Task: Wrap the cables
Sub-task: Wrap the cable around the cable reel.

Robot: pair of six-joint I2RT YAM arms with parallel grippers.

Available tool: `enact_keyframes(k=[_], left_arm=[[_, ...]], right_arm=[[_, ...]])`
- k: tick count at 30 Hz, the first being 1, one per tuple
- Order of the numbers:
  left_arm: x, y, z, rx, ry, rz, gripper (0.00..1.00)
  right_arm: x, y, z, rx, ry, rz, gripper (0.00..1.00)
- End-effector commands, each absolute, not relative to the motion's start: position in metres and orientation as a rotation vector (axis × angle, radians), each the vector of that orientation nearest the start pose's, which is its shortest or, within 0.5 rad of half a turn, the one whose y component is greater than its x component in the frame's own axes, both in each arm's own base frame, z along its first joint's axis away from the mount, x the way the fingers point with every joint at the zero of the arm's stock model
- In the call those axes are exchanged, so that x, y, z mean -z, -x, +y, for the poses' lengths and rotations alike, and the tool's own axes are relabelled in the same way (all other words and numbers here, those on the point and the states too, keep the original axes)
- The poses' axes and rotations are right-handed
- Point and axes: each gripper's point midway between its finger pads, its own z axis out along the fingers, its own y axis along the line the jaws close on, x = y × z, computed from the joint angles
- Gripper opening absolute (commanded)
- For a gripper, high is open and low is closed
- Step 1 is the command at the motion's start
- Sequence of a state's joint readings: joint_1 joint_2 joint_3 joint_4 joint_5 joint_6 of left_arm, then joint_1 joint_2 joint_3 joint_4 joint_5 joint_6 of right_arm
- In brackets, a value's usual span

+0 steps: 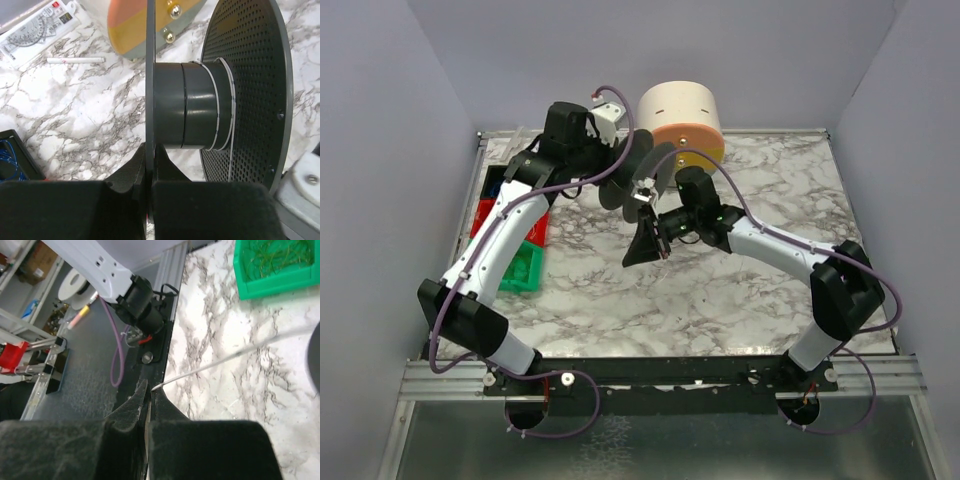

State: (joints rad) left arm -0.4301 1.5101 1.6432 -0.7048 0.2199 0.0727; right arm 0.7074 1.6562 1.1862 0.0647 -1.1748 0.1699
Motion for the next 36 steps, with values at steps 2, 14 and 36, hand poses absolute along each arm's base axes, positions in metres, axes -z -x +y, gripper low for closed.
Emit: enact_keyframes(k=[2,14,36], left_arm=[[-0.374,-0.389,-0.209,0.557,-0.576,1.864,0.0],[-0.396,-0.377,-0.196,0.761,-0.511,1.816,0.0],[-0.377,-0.33,-0.211,0.965,-0.668,1.796,0.0]], right_arm=[[-0.187,-0.174,0.371,-1.653,1.389,1.711,0.0],[-0.174,-0.189,0.363,-1.756,1.278,1.772,0.0],[-0.173,-0.37,0.279,-1.213,0.353,1.99,0.0]])
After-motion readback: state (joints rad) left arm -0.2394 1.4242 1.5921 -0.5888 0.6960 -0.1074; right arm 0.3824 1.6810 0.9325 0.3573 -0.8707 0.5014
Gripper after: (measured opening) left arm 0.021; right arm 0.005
